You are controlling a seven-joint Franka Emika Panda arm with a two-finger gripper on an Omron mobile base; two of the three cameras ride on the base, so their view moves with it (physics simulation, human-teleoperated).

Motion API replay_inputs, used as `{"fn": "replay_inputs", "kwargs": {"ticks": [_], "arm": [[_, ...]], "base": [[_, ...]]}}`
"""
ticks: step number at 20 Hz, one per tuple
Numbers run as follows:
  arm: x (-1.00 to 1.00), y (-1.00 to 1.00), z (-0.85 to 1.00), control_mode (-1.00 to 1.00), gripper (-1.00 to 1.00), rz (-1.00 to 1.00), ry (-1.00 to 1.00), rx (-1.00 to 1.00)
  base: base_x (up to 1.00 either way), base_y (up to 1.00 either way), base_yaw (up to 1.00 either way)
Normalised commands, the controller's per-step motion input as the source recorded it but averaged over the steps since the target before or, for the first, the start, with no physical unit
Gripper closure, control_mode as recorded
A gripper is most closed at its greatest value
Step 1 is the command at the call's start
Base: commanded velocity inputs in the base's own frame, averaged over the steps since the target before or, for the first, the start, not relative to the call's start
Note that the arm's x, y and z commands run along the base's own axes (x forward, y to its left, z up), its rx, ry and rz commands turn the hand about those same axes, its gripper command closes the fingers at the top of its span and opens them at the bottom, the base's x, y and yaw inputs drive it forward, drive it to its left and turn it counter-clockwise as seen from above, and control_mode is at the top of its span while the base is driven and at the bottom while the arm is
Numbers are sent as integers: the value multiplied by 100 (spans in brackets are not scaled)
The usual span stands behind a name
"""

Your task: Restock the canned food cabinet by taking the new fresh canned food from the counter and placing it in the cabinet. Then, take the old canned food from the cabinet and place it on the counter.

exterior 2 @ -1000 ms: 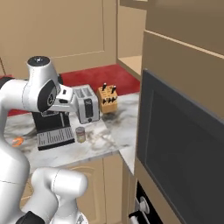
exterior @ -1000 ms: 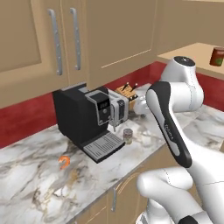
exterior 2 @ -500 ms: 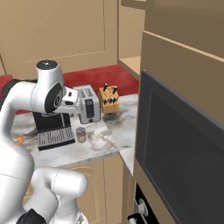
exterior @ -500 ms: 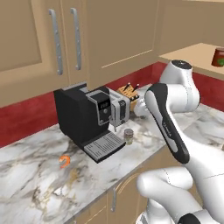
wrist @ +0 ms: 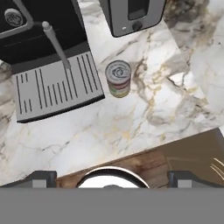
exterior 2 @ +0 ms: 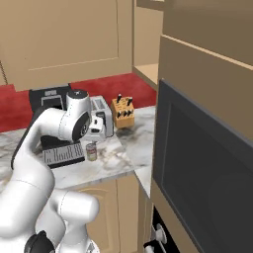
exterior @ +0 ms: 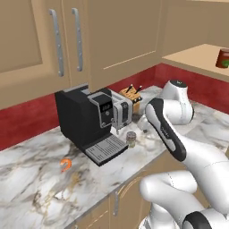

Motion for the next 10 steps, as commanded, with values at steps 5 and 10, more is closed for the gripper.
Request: {"fn": "replay_inputs", "kwargs": {"ticks": [5, 10], "arm": [[29, 0, -36, -100, -100, 6, 0, 0], [41, 15, -28, -100, -100, 4, 0, 0]], "base": [[0, 0, 0], [0, 0, 0]]}}
